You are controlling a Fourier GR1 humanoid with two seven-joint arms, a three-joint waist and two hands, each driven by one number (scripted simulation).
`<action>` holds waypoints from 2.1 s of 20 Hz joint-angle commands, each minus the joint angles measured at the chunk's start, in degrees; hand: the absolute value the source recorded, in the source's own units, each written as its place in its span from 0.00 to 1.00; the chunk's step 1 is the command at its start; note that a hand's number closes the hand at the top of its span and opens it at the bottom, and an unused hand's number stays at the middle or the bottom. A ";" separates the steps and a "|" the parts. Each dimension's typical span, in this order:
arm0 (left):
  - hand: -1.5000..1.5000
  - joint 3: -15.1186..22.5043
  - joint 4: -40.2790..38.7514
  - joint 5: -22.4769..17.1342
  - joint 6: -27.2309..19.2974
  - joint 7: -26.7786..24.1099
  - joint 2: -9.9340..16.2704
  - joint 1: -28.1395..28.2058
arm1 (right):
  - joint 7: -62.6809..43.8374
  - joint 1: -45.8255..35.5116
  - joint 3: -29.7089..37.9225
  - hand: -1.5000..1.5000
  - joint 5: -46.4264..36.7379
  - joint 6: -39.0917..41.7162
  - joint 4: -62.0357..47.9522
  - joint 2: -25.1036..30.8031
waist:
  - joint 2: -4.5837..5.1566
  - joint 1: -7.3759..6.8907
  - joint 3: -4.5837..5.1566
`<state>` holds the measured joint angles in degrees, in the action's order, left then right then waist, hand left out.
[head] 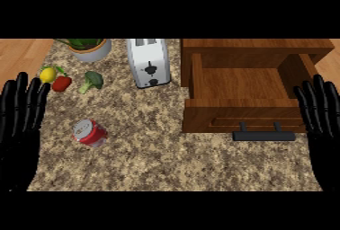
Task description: Pick up the can, place it into the drawer and close the drawer
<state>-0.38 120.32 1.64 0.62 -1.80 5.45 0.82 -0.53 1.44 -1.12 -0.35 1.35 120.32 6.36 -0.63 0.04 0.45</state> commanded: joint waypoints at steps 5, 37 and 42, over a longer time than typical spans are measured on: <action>0.00 -3.57 1.39 0.56 -3.19 1.79 -1.16 0.97 | -0.47 -4.72 -1.49 0.00 -0.62 -0.90 -3.75 -2.69 | 0.62 -0.43 -0.44; 0.00 -8.13 17.77 -2.72 -12.95 39.78 -5.37 6.28 | -4.77 19.85 25.38 0.00 19.33 12.25 2.61 2.48 | 0.59 0.44 -0.47; 0.00 -9.71 11.05 -8.37 -11.18 32.54 -5.42 8.77 | -3.91 23.74 26.30 0.00 19.44 15.14 4.88 -0.32 | 0.55 0.24 -0.42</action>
<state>-9.67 134.87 -3.95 -10.55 34.02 0.58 8.58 -4.00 22.11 24.59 18.93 14.78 122.14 7.62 -0.06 0.28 -0.01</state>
